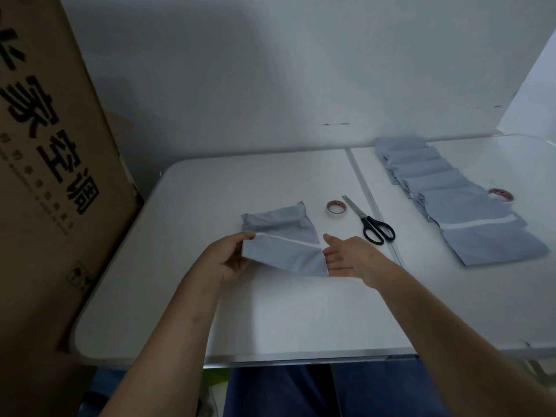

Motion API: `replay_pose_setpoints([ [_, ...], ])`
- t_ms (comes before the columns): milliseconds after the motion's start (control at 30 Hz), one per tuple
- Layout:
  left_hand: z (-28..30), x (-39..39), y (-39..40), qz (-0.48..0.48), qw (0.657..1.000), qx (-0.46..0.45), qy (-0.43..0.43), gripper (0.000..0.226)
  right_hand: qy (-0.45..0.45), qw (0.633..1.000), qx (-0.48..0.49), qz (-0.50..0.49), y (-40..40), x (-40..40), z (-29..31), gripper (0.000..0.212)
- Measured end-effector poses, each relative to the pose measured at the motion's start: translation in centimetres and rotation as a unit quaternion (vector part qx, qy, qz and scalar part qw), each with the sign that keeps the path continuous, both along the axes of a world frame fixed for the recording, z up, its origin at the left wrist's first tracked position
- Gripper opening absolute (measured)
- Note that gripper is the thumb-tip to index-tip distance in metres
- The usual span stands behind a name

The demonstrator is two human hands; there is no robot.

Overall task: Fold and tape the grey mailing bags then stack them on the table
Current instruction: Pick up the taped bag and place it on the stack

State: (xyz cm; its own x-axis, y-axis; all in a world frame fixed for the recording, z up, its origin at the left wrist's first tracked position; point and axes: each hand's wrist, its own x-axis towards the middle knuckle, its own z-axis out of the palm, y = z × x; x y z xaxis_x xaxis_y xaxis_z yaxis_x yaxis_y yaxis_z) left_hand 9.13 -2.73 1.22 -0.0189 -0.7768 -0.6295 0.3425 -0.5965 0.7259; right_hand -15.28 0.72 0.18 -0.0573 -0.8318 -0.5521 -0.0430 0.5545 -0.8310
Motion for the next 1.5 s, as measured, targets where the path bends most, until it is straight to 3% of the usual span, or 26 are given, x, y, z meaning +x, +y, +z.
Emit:
replay_pose_setpoints([
  [100,0.1,-0.3,-0.3,0.010,0.999,-0.025,-0.019,0.005,-0.045,0.998,0.037,-0.008,-0.2,0.5,0.3,0.035],
  [200,0.3,-0.7,-0.5,0.024,0.998,-0.049,-0.021,0.006,-0.025,0.997,0.061,0.030,0.5,0.7,0.4,0.035],
  [333,1.0,-0.5,-1.0,0.047,0.996,-0.070,-0.004,0.035,-0.152,0.987,0.001,-0.046,0.8,1.0,-0.5,0.020],
  [467,0.8,0.6,-0.4,0.025,0.998,-0.048,-0.035,0.007,-0.233,0.968,0.009,-0.086,0.4,2.2,-0.7,0.024],
  [567,0.3,1.4,0.1,-0.005,0.998,-0.039,-0.041,0.007,-0.210,0.969,-0.005,-0.127,-0.5,2.3,-1.1,0.024],
  [733,-0.4,2.0,1.3,-0.037,0.996,-0.027,-0.076,0.010,-0.131,0.985,-0.051,-0.102,-1.1,2.7,-2.1,0.013],
  [833,-0.9,2.1,2.0,-0.040,0.996,-0.023,-0.071,0.016,-0.077,0.988,-0.063,-0.118,-1.2,2.8,-2.5,0.024],
  [1000,-0.9,1.8,2.4,-0.018,0.994,-0.053,-0.090,0.014,-0.026,0.985,-0.084,-0.148,-1.4,3.4,-2.2,0.026],
  [1267,3.0,-0.4,1.6,0.013,0.993,-0.114,-0.033,0.010,-0.057,0.966,-0.182,-0.176,-1.5,2.0,2.9,0.022],
  [1500,5.4,-6.9,2.4,-0.047,0.989,-0.136,0.035,0.011,-0.129,0.940,-0.214,-0.231,1.6,-4.7,6.3,0.016],
])
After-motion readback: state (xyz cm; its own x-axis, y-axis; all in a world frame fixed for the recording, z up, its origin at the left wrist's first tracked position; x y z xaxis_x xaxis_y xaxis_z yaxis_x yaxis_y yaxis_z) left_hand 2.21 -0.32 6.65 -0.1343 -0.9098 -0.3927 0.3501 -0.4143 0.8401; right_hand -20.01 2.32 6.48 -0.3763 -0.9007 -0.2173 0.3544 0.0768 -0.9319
